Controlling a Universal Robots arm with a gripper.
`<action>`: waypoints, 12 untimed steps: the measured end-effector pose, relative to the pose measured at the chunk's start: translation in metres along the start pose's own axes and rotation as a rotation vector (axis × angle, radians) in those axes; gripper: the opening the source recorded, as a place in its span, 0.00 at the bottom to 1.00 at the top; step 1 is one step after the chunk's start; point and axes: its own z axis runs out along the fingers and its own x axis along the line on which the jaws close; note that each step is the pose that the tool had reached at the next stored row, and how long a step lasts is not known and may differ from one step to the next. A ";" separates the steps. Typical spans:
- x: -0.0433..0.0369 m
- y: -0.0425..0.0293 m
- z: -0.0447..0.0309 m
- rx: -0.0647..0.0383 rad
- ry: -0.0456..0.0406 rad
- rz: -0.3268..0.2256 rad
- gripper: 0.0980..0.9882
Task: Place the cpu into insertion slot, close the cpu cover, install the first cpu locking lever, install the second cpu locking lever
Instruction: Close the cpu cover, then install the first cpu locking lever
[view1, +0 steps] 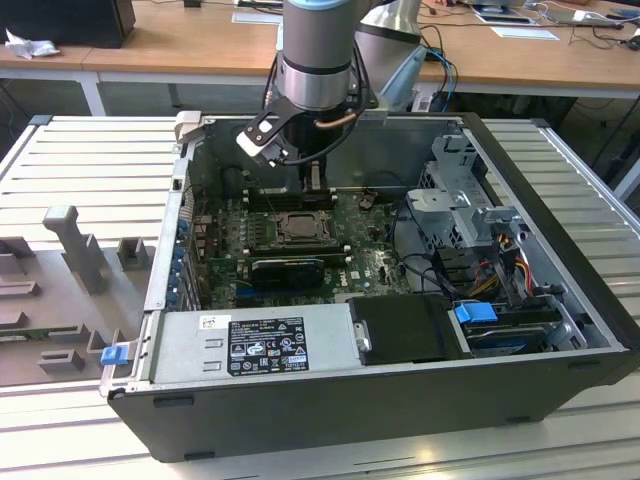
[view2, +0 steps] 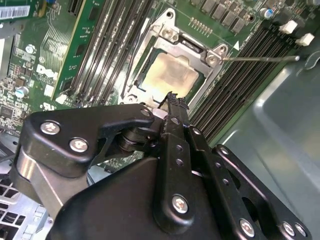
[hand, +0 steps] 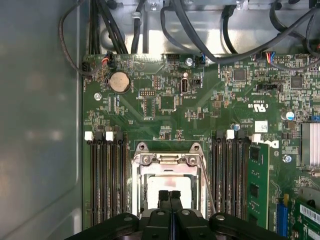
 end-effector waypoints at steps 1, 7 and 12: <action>0.0000 -0.0011 0.0000 0.000 0.0000 0.000 0.01; 0.0000 -0.0095 0.0000 0.000 -0.0001 0.000 0.01; -0.0001 -0.0109 0.0001 0.000 -0.0001 0.000 0.01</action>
